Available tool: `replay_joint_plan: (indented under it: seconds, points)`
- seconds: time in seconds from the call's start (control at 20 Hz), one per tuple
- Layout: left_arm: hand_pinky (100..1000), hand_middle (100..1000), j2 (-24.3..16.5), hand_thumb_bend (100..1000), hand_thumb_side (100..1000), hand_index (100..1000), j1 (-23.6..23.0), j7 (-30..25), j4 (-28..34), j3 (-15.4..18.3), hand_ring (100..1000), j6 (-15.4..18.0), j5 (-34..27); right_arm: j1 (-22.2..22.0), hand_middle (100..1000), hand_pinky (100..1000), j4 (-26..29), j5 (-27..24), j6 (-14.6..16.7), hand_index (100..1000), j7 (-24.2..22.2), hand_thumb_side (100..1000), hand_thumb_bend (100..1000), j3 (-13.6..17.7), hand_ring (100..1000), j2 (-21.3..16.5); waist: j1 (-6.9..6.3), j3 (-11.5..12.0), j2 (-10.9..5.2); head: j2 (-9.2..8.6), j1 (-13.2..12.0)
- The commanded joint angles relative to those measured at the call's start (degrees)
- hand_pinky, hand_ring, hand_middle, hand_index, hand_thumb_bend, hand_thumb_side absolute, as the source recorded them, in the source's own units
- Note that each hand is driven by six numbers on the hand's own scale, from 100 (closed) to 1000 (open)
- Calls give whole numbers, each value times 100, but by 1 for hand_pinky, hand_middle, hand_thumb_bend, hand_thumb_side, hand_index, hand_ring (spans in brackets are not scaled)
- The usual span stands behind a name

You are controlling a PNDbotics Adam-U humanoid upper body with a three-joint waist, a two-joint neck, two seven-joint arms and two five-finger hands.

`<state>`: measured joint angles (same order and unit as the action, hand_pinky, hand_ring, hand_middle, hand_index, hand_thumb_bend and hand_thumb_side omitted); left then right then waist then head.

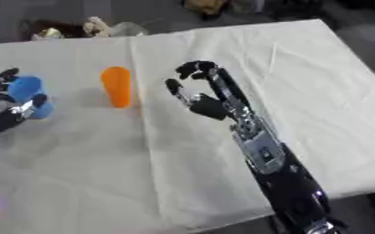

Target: Pour the contents of one cup into another cup.

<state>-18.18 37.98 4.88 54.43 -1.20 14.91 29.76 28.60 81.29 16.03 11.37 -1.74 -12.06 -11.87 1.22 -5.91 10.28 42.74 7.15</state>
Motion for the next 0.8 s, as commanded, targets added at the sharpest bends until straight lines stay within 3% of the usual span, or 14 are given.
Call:
replay_joint_plan:
  seconds: [0.05,0.8]
  points:
    - [634,752,-140,668,696,931,133,-17,28,-26,734,24,52,101,602,816,125,-22,4,738,-8,675,388,6,903,-42,-3,-8,-73,-16,-9]
    - [556,677,-94,612,724,915,126,2,-103,-33,668,38,89,109,601,816,117,-33,3,738,-4,689,373,7,903,-46,24,-29,-41,13,-3]
